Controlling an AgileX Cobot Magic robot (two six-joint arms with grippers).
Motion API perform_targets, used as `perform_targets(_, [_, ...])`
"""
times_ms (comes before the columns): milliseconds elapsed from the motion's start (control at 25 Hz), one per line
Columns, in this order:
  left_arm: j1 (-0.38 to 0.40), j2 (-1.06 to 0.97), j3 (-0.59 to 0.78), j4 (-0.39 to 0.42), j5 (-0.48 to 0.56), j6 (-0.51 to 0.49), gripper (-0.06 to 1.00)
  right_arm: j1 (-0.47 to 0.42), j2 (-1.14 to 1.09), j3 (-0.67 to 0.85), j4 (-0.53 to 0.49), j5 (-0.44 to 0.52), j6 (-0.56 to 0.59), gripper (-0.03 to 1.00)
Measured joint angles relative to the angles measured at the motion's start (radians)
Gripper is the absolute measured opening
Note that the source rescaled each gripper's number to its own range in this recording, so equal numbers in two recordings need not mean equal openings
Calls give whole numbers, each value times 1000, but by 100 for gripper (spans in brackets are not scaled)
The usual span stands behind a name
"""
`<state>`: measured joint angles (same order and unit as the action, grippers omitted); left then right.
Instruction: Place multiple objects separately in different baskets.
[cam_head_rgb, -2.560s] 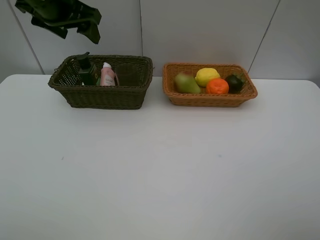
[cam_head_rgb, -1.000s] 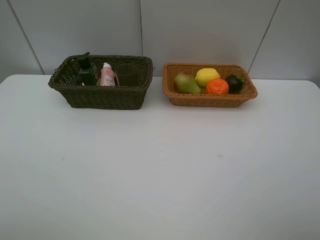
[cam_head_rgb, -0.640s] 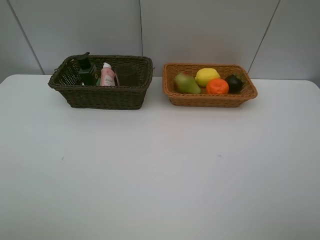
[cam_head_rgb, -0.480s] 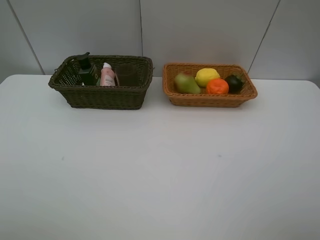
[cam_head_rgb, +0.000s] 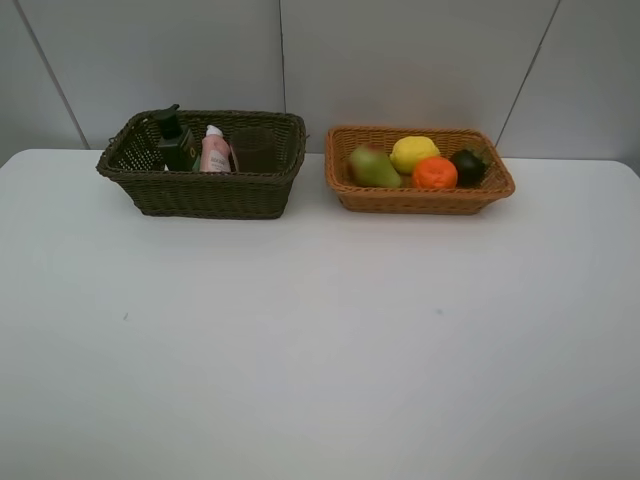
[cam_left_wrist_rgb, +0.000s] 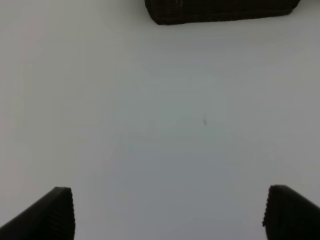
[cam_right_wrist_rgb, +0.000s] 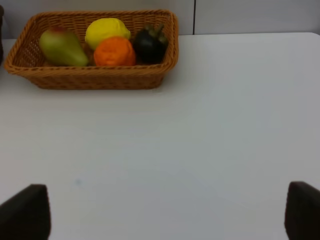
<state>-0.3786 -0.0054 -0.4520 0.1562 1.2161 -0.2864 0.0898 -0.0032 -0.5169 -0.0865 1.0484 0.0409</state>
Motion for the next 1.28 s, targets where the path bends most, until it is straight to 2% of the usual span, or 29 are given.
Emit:
perform_targets(120, [0, 0, 0, 0, 2, -41, 100, 0, 0, 0, 0, 0, 0, 100])
perform_targets(280, [5, 0, 0, 0, 3, -49, 100, 0, 0, 0, 0, 0, 0, 100])
perform_targets(440, [65, 0, 0, -2, 3, -38, 100, 0, 0, 0, 0, 0, 0, 100])
perform_targets(600, [192, 0, 0, -8, -2, 70, 100, 0, 0, 0, 0, 0, 0, 100])
perform_targets(720, [303, 0, 0, -23, -52, 168, 100, 0, 0, 0, 0, 0, 0, 100])
perform_targets(1000, [523, 0, 0, -193, -69, 388, 100, 0, 0, 0, 0, 0, 0, 100])
perform_targets(1120, [553, 0, 6, -236, -69, 433, 100, 0, 0, 0, 0, 0, 0, 100])
perform_targets(1280, [522, 0, 6, -242, -69, 437, 100, 0, 0, 0, 0, 0, 0, 100])
